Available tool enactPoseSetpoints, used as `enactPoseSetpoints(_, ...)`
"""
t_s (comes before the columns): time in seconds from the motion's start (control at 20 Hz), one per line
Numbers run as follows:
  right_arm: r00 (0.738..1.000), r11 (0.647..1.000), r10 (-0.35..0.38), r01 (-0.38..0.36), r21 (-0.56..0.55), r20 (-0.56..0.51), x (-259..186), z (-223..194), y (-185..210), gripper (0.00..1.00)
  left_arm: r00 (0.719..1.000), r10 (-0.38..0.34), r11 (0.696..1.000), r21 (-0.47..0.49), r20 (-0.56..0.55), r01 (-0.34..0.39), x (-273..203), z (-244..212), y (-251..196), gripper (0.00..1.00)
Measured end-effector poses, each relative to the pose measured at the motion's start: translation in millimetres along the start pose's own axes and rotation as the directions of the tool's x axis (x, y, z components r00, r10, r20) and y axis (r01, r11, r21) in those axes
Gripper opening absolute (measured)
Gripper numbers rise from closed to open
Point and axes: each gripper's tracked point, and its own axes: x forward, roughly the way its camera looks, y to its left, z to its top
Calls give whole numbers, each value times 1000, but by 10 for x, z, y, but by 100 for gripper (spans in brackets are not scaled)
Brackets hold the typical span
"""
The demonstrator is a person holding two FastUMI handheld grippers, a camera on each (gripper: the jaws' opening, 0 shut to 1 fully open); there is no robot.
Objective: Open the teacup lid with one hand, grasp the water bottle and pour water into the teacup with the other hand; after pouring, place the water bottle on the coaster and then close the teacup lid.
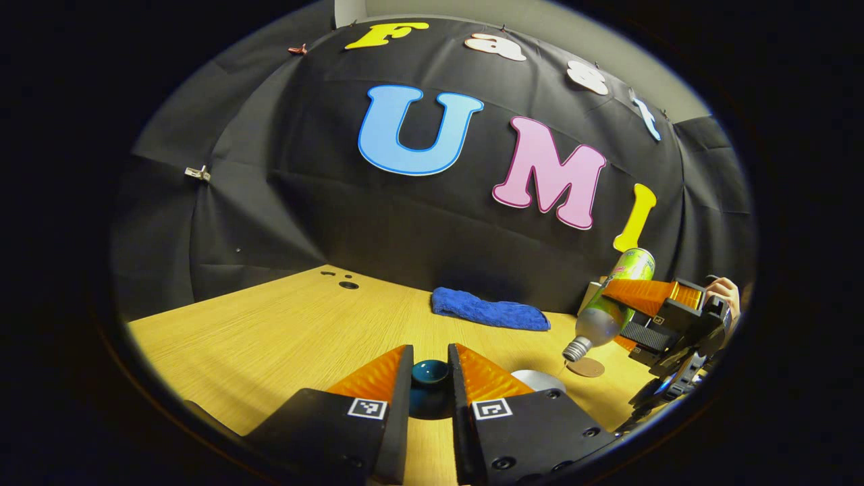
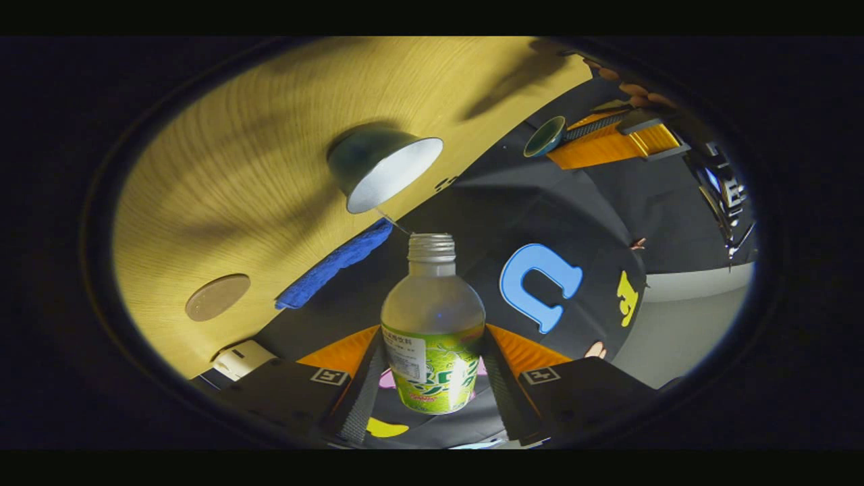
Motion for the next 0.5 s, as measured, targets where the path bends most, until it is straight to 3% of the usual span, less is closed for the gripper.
enactPoseSetpoints(0.5,1000,1000,-6,6,-4,8,-7,6,-16,77,1000,5,1000,-3,-3,-5,1,-8,15,32)
